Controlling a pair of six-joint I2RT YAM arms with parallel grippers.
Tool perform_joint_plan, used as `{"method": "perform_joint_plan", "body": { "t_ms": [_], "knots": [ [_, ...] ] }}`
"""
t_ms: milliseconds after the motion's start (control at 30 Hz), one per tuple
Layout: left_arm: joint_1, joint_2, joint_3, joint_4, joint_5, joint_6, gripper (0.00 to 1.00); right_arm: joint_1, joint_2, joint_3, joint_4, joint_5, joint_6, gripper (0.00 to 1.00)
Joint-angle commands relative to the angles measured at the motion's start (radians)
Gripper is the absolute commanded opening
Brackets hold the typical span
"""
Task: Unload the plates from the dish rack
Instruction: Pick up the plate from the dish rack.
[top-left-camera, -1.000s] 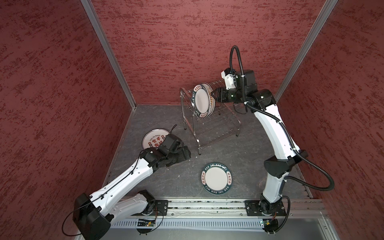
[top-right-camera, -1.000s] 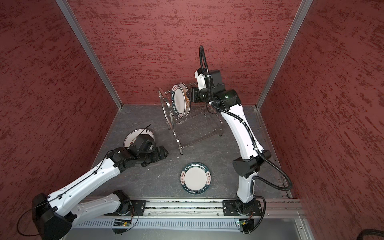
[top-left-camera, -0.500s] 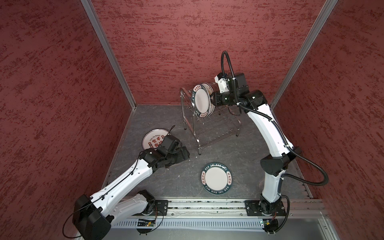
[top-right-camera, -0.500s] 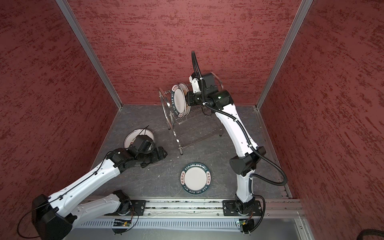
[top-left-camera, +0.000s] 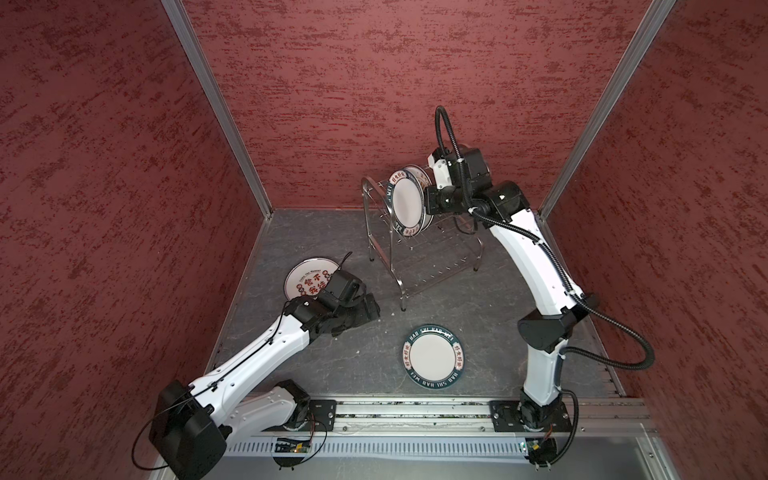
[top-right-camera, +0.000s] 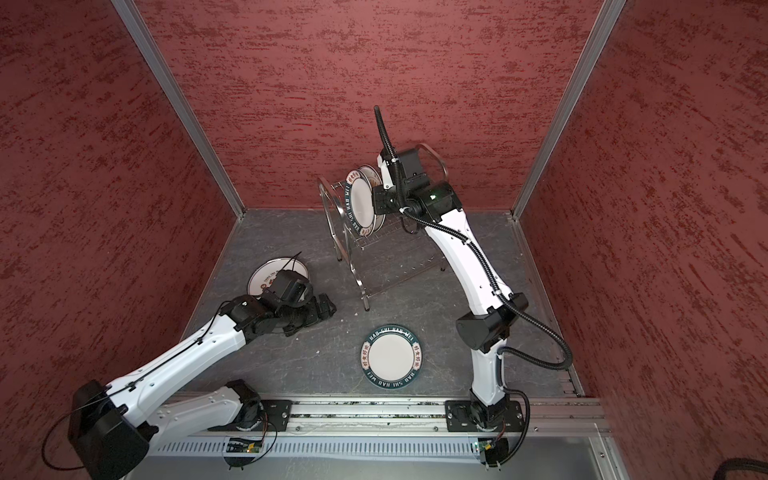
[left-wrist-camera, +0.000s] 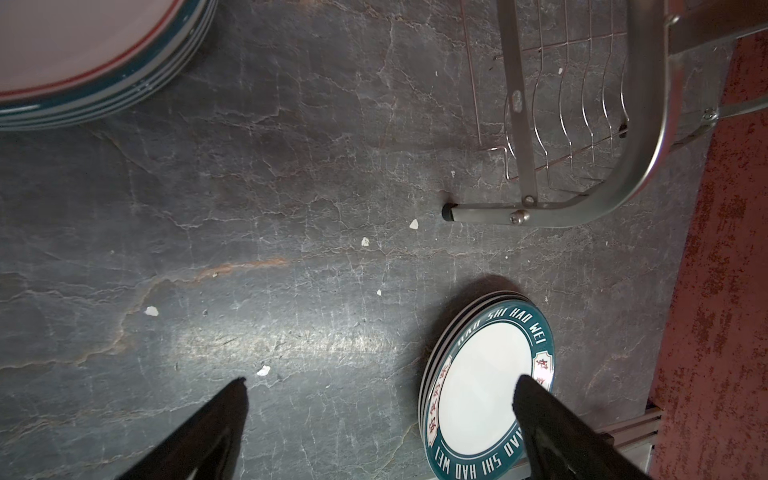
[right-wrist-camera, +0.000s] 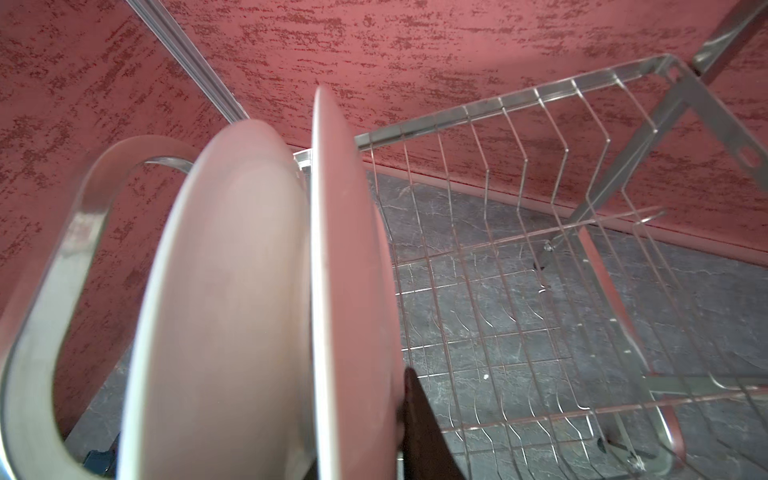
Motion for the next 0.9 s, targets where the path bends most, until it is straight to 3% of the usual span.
{"method": "perform_joint_plan", "body": {
  "t_ms": [0, 400, 867],
  "knots": [
    [0.006, 0.001, -0.007, 0.024, 0.008, 0.012, 1.00, 0.006, 0.000, 0.047, 0.001, 0.063, -0.008, 0.10],
    [0.008, 0.025, 0.013, 0.026, 0.006, 0.022, 0.99, 0.007, -0.016, 0.074, 0.038, 0.131, -0.021, 0.00],
    [0.010, 0.017, 0.015, 0.004, -0.024, 0.015, 0.99, 0.007, -0.048, 0.113, 0.063, 0.296, -0.062, 0.00]
  ]
}}
